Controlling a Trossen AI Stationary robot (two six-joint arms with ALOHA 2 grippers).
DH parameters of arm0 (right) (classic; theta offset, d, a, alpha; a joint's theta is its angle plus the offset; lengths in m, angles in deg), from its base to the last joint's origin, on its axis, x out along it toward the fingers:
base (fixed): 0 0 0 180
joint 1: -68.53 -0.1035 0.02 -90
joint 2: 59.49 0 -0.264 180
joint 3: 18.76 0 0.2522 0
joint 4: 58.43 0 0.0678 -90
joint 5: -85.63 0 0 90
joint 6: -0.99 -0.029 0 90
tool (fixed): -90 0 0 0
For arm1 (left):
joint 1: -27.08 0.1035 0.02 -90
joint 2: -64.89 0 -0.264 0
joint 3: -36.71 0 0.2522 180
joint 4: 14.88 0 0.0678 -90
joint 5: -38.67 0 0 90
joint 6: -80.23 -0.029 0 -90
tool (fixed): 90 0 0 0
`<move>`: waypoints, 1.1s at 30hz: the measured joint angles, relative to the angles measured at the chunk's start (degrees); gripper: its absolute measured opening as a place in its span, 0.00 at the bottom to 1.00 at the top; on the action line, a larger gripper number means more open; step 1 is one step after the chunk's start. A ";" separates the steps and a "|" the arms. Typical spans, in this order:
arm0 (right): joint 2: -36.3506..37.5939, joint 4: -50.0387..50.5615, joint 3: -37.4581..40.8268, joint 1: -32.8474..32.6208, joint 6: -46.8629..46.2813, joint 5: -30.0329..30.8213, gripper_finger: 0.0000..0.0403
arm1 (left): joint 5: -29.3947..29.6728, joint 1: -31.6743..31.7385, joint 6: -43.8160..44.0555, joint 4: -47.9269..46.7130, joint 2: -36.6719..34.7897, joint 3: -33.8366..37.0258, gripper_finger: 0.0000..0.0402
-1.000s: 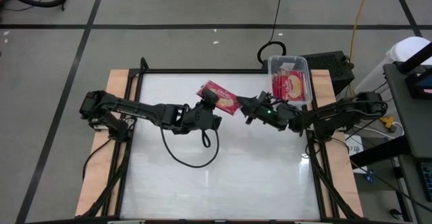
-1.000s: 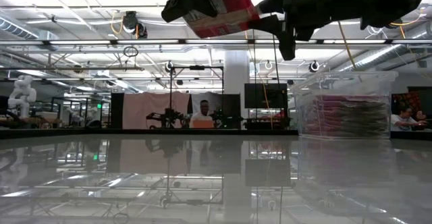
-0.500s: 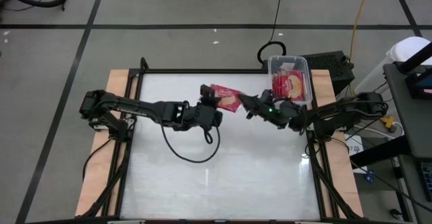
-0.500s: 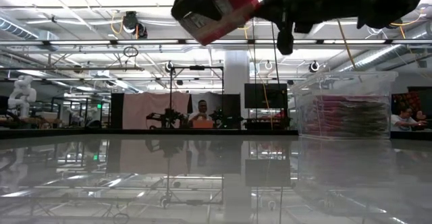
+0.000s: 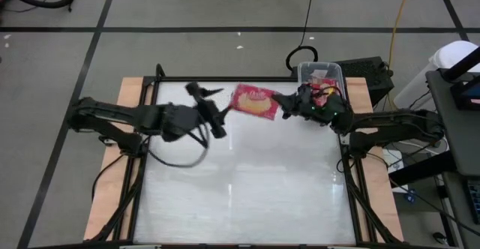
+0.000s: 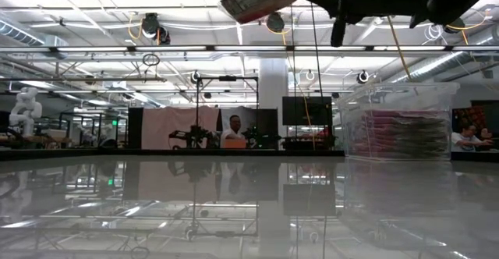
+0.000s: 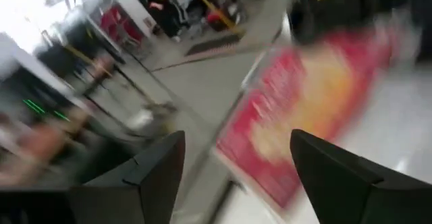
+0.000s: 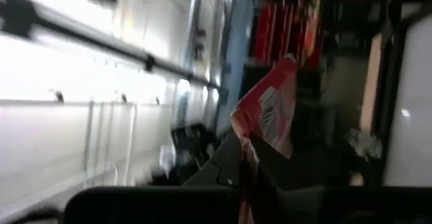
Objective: Sort popcorn bags into baskets
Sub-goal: Put the red popcorn bag into the transparent container
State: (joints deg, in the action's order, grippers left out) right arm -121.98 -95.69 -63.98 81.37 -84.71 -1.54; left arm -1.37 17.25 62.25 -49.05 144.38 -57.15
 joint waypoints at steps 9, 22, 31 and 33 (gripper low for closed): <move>5.17 8.14 0.00 0.92 2.29 -20.70 0.00 | -24.46 9.60 43.07 -7.12 -9.74 -0.04 0.54; 10.25 24.08 -5.05 0.95 6.65 -35.92 0.00 | -43.24 14.89 59.53 -8.53 -10.27 -0.04 0.35; 10.44 47.67 -16.70 0.95 22.65 -46.62 0.00 | -62.02 12.93 65.99 -0.56 -2.99 -0.02 0.50; 10.44 49.58 -17.86 0.96 23.65 -48.39 0.00 | -62.74 11.66 65.90 2.02 -1.03 -0.02 0.55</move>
State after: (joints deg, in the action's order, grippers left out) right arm -111.54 -46.11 -81.84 82.33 -61.05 -49.93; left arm -64.11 28.91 128.15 -47.03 143.35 -57.17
